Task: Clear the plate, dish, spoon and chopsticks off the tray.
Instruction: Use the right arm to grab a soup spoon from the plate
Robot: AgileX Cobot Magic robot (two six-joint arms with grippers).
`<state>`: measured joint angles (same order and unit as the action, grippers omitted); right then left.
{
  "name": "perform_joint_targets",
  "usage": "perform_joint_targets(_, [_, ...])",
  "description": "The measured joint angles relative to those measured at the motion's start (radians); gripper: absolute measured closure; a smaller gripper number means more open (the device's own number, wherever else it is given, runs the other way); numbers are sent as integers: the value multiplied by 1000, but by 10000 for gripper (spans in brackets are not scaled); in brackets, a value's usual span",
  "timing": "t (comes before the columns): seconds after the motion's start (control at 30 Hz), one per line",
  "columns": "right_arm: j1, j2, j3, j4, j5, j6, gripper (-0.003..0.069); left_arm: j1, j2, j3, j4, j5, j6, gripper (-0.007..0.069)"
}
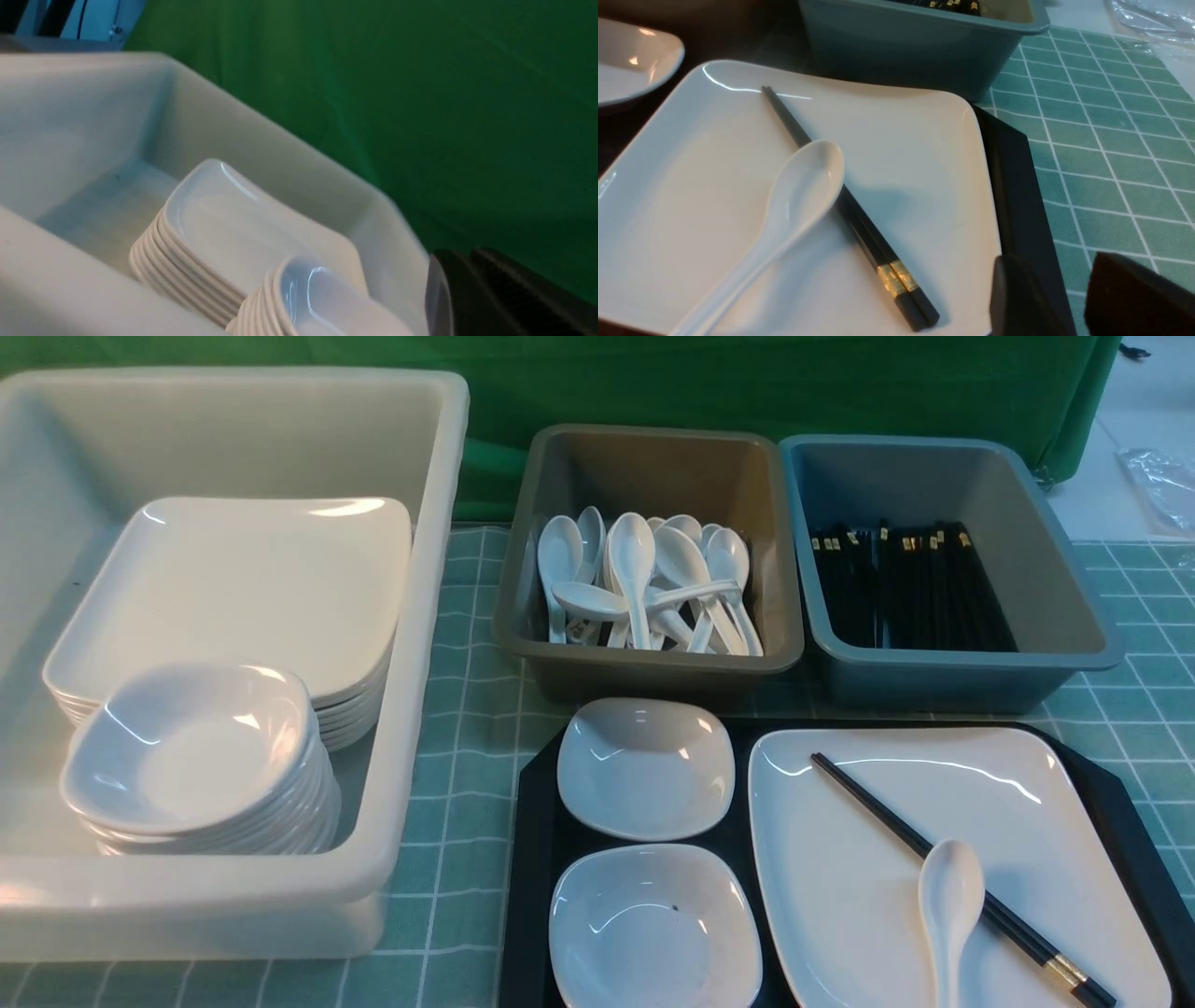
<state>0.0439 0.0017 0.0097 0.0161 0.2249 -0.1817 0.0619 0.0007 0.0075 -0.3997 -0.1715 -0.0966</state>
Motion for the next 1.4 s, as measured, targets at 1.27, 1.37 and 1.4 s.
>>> perform_joint_targets(1.27, [142,507,-587,192,343,230,629,-334,1051,-1049,144,1188,136,624])
perform_joint_targets(1.37, [155,741,-718,190,545,200,585,-477,1086,-1049,243,1177,49,624])
perform_joint_targets(1.4, [156,797,-744,190,578,195,565,-508,1091,-1049,259,1174,35,624])
